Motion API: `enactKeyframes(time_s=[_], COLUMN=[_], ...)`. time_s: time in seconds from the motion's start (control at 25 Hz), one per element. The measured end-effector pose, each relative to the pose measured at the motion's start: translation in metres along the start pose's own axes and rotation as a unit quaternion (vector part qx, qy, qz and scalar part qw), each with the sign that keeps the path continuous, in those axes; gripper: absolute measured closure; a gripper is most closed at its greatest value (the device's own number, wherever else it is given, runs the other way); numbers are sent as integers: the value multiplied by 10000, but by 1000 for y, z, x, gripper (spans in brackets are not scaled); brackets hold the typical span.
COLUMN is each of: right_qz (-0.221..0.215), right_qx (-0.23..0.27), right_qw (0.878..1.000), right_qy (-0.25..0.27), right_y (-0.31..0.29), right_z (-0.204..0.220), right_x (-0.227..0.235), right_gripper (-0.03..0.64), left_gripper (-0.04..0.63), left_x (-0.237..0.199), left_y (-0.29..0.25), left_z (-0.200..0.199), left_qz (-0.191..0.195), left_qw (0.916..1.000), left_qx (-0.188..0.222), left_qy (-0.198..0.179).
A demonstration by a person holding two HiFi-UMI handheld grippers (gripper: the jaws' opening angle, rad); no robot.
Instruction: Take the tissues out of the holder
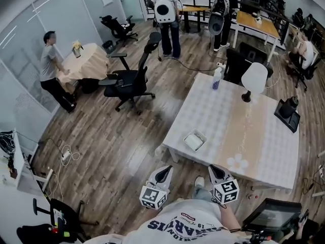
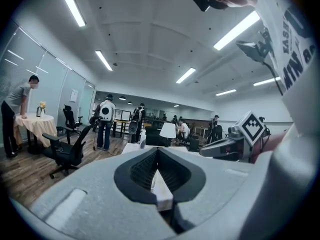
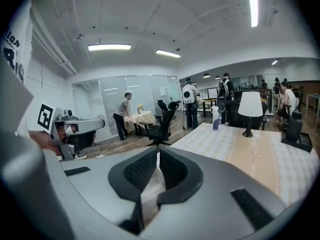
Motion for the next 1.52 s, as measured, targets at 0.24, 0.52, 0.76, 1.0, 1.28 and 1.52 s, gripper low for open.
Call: enactKeyframes(time_s=[0.24,0.52,0.76,1.0,1.28,1.52], right_qz=[-168,-313,-455,-389,351,940], right_qx=[-61,-104,-143,-190,-46,-99], right_qw=[9998,9994,9988,9990,9980,9915], right_qy=[-45,-93,-108,-137,-518,-899], right_y=[-32,-67,-82,-88,-59,-34], right_z=[-10,-22,-32,-40,-44,-27], right_x=[51,111,151,176,206,215], right_gripper=[606,606,606,607,606,606], left_gripper=[591,592,592,592,592,592], left_x=[-6,-9,-14,-25,-37,-33], left_y=[-49,-114,-155,-184,-223,-237], left_z=[-20,-33,-52,-60,-53,-53], left_qz=[-132,-189,-405,-339,127,537], left_qw=[9999,9997,9989,9975,9974,9954], left_qx=[-8,-135,-214,-497,-676,-663], left_qy=[-45,5,-65,-377,-206,-443])
Point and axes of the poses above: the fingertips, and each gripper's own axes: y backward along the fingers, x to its right, z out of its underside, the point moved 2 cm from there along y, backward along the fingers, and after that the axes turned 8 degrees about -x, right-handed, at the moved point
